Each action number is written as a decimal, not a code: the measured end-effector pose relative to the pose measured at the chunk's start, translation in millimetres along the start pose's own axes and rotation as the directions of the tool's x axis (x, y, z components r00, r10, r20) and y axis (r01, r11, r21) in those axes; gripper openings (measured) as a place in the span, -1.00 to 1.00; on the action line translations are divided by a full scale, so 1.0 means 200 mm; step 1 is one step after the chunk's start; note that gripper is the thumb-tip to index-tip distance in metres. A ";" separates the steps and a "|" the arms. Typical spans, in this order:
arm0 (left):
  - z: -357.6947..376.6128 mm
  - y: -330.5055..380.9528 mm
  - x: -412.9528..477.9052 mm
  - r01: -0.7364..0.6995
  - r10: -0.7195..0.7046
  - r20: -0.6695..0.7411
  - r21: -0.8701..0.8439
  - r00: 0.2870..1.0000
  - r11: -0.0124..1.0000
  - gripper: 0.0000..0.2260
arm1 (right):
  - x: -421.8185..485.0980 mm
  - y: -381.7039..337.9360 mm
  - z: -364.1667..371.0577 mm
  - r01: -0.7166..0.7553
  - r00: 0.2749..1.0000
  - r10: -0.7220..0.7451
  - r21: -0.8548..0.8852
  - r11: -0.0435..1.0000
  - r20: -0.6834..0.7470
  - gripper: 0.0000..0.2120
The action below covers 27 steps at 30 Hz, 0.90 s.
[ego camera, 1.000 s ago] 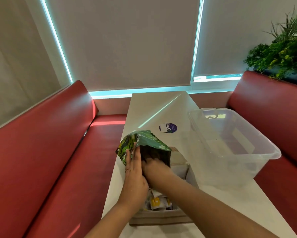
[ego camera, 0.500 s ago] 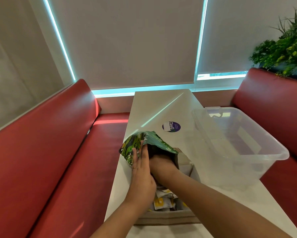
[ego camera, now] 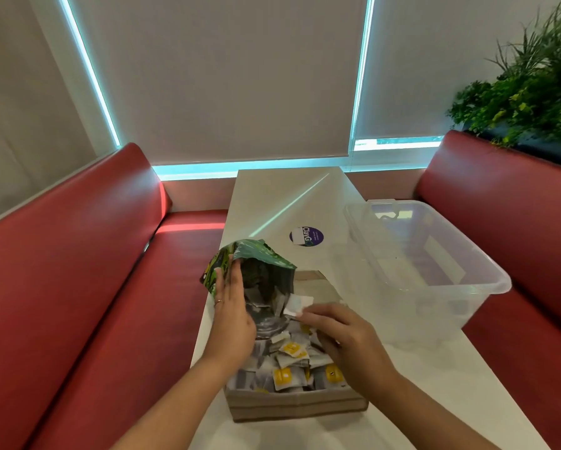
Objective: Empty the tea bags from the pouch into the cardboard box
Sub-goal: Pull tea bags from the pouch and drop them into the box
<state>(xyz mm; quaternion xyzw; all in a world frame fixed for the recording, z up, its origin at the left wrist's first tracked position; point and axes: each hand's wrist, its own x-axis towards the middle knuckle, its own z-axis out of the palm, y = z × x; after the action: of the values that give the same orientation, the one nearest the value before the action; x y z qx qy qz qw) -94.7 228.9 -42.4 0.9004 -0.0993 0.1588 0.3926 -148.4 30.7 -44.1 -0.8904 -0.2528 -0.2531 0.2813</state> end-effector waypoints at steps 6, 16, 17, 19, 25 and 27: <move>-0.05 -0.03 0.04 -0.006 0.006 -0.036 0.009 0.999 1.000 -0.20 | -0.13 0.09 0.02 -0.196 0.979 0.193 0.043 0.980 0.064 -0.63; -0.08 0.02 0.03 -0.025 0.024 -0.059 -0.013 0.998 1.000 -0.20 | -0.01 -0.03 0.30 -0.191 0.953 0.177 0.037 0.981 0.245 -0.59; -0.09 0.03 0.02 -0.025 0.024 -0.057 -0.018 0.998 1.000 -0.21 | -0.02 -0.02 0.31 -0.235 0.935 0.218 0.030 0.971 0.279 -0.55; -0.10 0.03 0.02 -0.028 0.027 -0.055 -0.027 0.998 0.999 -0.21 | -0.04 0.00 0.29 -0.348 0.899 0.319 0.049 0.936 0.301 -0.49; -0.11 0.07 -0.01 -0.045 0.043 -0.040 -0.040 0.998 0.998 -0.22 | 0.11 -0.06 0.12 -0.515 0.837 0.544 0.410 0.753 0.054 -0.51; -0.09 0.09 -0.03 -0.062 0.061 -0.034 -0.047 0.998 0.997 -0.20 | 0.22 -0.09 0.06 -0.601 0.783 0.587 0.494 0.628 0.206 -0.41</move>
<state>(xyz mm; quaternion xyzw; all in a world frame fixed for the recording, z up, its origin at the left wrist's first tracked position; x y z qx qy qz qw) -109.7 230.7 -21.7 0.8845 -0.1244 0.1831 0.4106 -122.2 64.2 -20.6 -0.8113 -0.0088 -0.0540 0.5821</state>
